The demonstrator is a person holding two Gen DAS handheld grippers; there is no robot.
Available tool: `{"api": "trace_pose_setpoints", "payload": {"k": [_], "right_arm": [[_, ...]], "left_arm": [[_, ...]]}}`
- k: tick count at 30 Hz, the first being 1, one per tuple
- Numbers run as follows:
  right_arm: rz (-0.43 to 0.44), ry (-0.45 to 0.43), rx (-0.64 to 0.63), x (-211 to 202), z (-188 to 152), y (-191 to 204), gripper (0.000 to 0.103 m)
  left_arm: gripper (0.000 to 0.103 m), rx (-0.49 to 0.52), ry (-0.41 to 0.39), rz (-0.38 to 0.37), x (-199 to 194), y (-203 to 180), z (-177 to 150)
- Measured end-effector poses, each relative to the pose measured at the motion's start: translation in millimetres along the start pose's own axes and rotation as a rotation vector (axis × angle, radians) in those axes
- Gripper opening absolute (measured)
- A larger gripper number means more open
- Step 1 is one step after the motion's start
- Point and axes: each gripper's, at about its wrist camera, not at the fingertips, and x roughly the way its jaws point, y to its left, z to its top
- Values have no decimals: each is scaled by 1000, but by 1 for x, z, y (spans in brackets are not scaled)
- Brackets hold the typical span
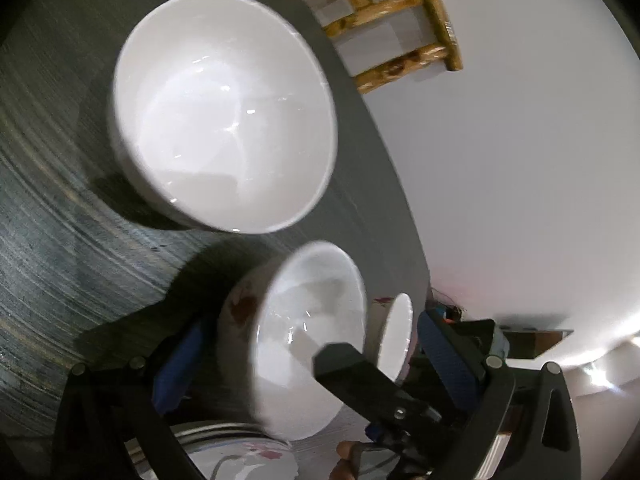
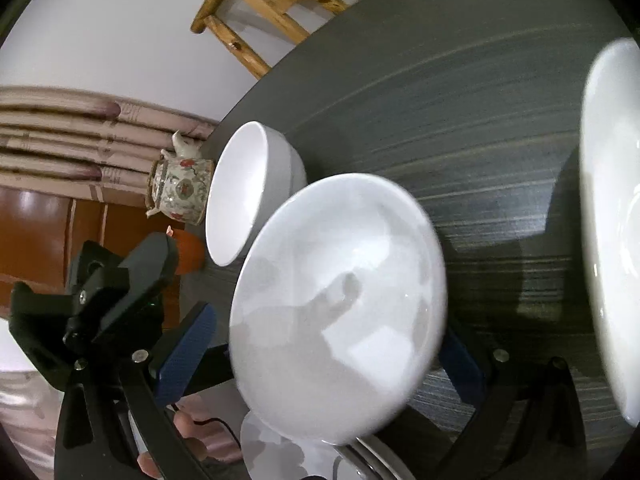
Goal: Organize plates and bowls
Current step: 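Lift the flowered bowl with both tools and carry it toward the large white bowl, then lower the flowered bowl into the large white bowl with both tools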
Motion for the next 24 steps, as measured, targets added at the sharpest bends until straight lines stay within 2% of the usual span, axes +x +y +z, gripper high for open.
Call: {"api": "trace_pose_setpoints", "payload": {"k": [7, 15, 24], "right_arm": [[17, 3, 22, -1, 5, -4, 103], [-52, -1, -32, -2, 3, 5, 103], [-63, -19, -55, -5, 4, 9, 103]], "left_arm": [[103, 16, 4, -24, -3, -2, 0], [103, 48, -9, -19, -3, -10, -2], [103, 90, -23, -22, -6, -20, -6]]}}
